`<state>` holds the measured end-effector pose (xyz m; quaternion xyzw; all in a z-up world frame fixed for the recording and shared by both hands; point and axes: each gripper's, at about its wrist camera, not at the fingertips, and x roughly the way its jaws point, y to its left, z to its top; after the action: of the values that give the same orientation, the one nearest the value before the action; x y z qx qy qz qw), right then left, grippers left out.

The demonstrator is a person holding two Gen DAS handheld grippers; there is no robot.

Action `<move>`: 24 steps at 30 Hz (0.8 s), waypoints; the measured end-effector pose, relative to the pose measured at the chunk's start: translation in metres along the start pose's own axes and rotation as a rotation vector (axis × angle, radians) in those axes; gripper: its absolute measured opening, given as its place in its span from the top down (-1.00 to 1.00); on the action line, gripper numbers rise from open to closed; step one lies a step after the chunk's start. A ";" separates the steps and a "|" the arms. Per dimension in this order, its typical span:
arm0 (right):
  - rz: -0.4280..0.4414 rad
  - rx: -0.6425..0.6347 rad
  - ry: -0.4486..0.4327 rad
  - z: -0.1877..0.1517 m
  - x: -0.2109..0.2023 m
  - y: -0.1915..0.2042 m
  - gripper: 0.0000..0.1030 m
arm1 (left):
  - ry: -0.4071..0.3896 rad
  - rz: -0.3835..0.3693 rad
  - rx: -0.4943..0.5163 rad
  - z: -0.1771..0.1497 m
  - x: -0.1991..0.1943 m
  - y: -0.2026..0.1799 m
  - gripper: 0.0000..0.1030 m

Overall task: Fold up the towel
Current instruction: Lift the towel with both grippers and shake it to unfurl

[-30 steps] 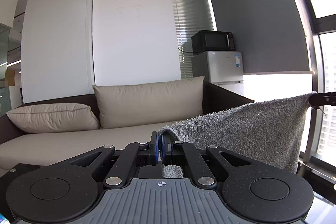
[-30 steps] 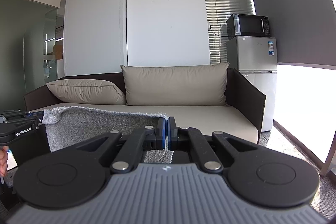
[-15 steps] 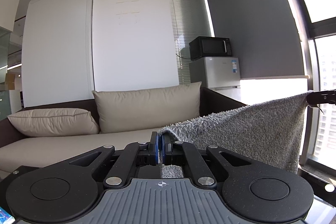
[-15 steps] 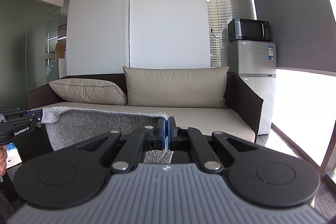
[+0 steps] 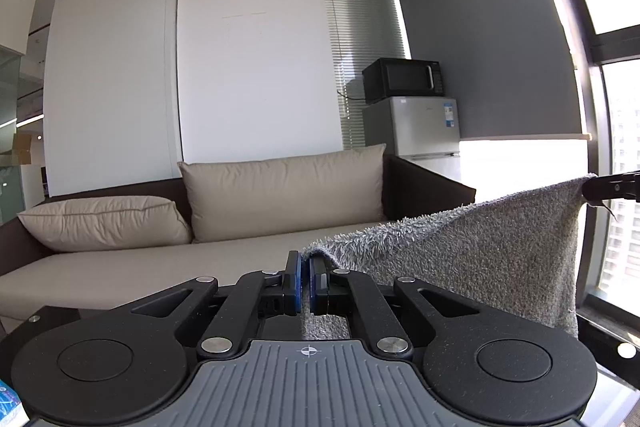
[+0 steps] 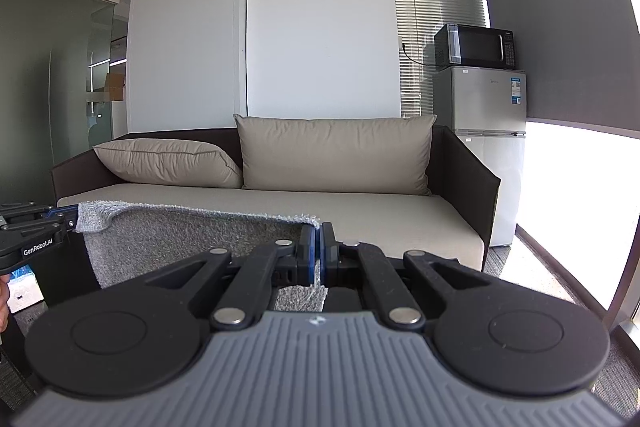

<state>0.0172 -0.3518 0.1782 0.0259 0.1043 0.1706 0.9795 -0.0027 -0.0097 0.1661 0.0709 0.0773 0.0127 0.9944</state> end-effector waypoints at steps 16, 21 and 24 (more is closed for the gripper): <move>-0.028 -0.002 0.086 -0.036 0.128 -0.014 0.97 | 0.085 0.019 0.029 -0.038 0.105 0.011 0.93; -0.032 -0.008 0.112 -0.050 0.173 -0.018 0.97 | 0.145 0.018 0.035 -0.060 0.145 0.017 0.93; -0.034 -0.005 0.139 -0.060 0.199 -0.019 0.97 | 0.184 0.022 0.045 -0.073 0.167 0.021 0.93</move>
<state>0.1943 -0.3014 0.0791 0.0099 0.1721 0.1556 0.9726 0.1508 0.0278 0.0724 0.0927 0.1675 0.0285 0.9811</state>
